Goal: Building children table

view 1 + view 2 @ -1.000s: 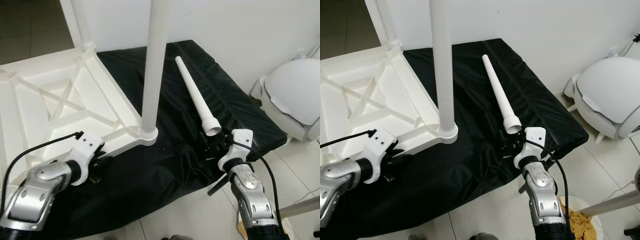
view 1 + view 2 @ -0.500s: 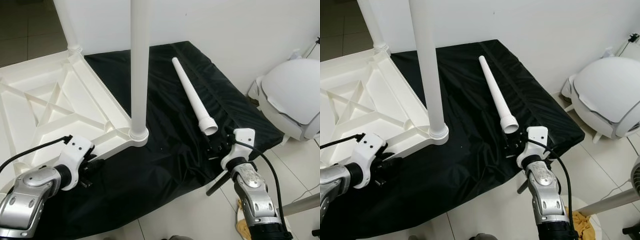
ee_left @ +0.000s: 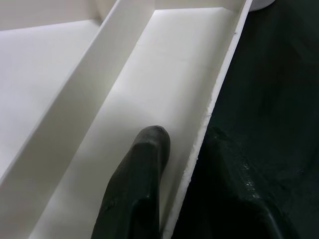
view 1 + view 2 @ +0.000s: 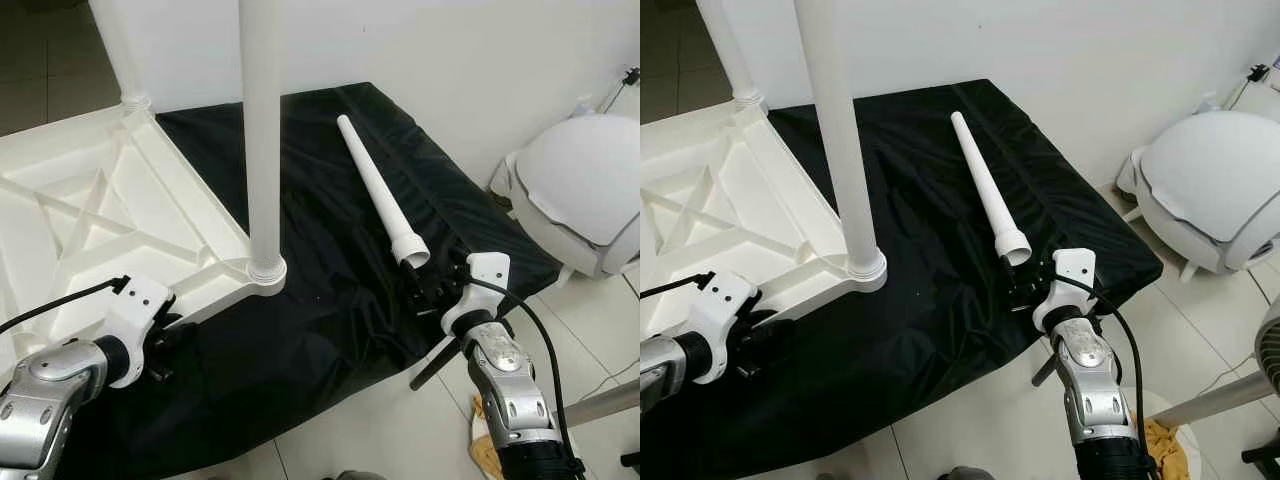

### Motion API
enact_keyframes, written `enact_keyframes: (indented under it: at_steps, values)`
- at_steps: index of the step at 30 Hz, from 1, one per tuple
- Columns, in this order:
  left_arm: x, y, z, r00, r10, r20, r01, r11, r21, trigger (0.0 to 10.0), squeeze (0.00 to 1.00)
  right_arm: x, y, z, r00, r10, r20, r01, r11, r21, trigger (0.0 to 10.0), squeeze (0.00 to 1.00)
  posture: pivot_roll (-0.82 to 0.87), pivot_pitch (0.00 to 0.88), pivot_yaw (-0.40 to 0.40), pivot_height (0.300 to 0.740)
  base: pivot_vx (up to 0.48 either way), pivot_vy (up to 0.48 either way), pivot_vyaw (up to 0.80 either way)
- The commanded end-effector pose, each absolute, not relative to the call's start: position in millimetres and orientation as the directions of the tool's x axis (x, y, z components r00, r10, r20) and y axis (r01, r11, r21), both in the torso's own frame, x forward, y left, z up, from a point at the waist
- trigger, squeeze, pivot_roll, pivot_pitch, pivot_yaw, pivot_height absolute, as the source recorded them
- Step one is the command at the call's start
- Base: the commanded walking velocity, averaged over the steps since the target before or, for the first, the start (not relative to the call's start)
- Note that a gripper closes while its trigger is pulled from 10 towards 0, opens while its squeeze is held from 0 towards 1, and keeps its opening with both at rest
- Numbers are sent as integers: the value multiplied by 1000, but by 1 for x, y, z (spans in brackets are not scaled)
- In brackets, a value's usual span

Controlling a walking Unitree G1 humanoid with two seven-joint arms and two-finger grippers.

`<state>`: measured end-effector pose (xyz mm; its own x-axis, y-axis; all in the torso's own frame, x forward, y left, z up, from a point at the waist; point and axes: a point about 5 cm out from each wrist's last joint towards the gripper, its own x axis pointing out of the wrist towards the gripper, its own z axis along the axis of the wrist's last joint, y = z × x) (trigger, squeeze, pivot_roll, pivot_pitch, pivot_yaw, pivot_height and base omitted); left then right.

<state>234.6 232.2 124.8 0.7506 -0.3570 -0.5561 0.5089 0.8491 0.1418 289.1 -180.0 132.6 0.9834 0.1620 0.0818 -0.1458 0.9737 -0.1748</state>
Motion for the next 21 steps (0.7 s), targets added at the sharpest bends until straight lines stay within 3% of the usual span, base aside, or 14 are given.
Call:
enact_keyframes:
  at_steps: [1, 13, 18, 19, 20, 21]
  values:
    - [204, 287, 79, 651, -38, -759, 275, 943, 189, 10000, 0, 290, -182, 130, 984, 164, 72, -149, 971, -189, 10000, 0, -23, 101, -58, 740, 0, 0, 0]
    - [210, 282, 80, 666, -23, -745, 274, 937, 216, 10000, 0, 292, -182, 131, 983, 164, 76, -147, 970, -195, 10000, 0, -27, 98, -59, 740, 0, 0, 0]
    - [255, 193, 101, 747, -268, -608, 442, 884, 153, 10000, 0, 294, -182, 133, 982, 168, 85, -147, 967, -208, 10000, 0, -33, 96, -58, 740, 0, 0, 0]
    - [255, 193, 101, 747, -268, -608, 442, 884, 153, 10000, 0, 294, -182, 133, 982, 168, 85, -147, 967, -208, 10000, 0, -33, 96, -58, 740, 0, 0, 0]
    - [265, 162, 108, 749, -350, -563, 495, 860, 124, 10000, 0, 295, -182, 134, 982, 168, 90, -146, 966, -212, 10000, 0, -41, 93, -52, 740, 0, 0, 0]
    - [265, 162, 108, 749, -350, -563, 495, 860, 124, 10000, 0, 295, -182, 134, 982, 168, 90, -146, 966, -212, 10000, 0, -41, 93, -52, 740, 0, 0, 0]
